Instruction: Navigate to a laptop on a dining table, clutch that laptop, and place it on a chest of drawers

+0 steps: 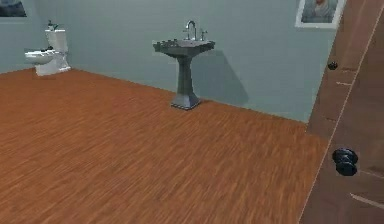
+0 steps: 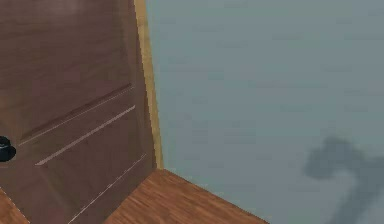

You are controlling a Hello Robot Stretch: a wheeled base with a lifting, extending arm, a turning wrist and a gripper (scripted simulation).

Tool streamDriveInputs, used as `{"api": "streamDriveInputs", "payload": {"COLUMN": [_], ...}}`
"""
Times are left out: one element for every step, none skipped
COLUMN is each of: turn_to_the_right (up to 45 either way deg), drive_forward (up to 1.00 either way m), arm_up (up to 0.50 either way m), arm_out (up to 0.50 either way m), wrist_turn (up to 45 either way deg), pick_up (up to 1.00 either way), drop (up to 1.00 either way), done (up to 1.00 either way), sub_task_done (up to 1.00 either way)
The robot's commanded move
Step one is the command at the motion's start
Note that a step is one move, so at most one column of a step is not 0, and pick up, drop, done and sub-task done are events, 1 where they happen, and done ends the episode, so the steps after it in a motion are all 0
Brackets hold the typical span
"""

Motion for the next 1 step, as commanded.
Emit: {"api": "streamDriveInputs", "payload": {"turn_to_the_right": [-3.0], "drive_forward": [0.00], "arm_up": [0.00], "arm_out": [0.00], "wrist_turn": [0.0], "pick_up": [0.00], "drop": [0.00], "done": [0.00], "sub_task_done": [0.00]}}
